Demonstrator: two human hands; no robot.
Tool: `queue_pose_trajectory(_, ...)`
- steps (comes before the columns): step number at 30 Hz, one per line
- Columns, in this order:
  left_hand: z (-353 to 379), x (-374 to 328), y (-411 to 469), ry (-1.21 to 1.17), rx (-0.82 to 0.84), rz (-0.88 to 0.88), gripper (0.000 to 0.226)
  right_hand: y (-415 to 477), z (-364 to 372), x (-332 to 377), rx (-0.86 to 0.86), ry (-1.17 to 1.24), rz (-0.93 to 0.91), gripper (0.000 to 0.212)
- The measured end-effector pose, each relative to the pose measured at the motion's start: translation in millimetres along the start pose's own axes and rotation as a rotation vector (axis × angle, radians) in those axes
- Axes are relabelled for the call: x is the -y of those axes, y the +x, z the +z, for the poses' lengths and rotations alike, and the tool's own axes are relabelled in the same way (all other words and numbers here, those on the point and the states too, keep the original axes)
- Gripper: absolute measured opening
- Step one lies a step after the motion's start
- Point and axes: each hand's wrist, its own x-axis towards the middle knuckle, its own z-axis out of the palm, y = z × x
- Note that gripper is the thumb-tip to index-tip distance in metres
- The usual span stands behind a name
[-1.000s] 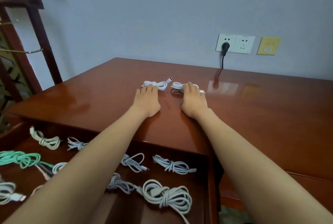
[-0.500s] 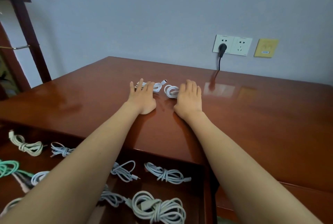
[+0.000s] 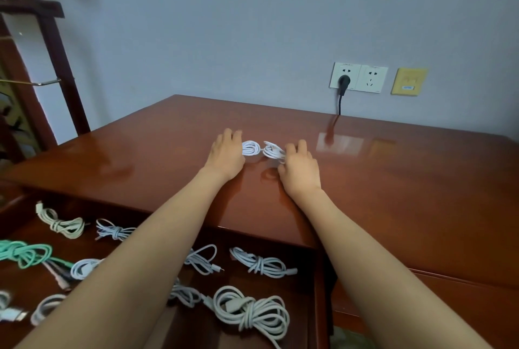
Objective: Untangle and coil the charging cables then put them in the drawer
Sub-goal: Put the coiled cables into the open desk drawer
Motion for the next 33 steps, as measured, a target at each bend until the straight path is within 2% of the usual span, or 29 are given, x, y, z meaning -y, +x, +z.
queue_pose_trajectory(2, -2, 3, -4, 0.050, 0.057, -0.045, 0.045, -5, -2, -1, 0.003, 0.027, -0.004, 0.032)
queue_pose_trajectory(4, -5, 5, -12, 0.081, 0.038, -0.040, 0.038, -11, -5, -3, -0.001, 0.047, -0.021, 0.033)
queue_pose_trajectory(8, -15, 11, -32, 0.163, -0.010, 0.093, 0.032, -26, -12, -1, -0.007, 0.123, -0.064, 0.032)
queue_pose_trajectory(13, -43, 25, -65, -0.088, 0.117, 0.157, 0.022, -55, -24, 4, -0.008, 0.234, -0.097, 0.034)
queue_pose_trajectory(19, -75, 38, -113, -0.204, 0.249, 0.184, 0.017, -96, -37, 19, -0.012, 0.327, -0.168, 0.036)
queue_pose_trajectory(23, -96, 44, -146, -0.236, 0.313, 0.197, 0.016, -129, -42, 32, -0.036, 0.442, -0.202, 0.031)
queue_pose_trajectory(28, -105, 48, -183, -0.304, 0.317, 0.177, 0.014, -172, -46, 55, -0.101, 0.653, -0.162, 0.022)
queue_pose_trajectory(33, -91, 42, -205, -0.227, 0.498, 0.253, 0.019, -210, -47, 72, -0.043, 0.742, -0.200, 0.023)
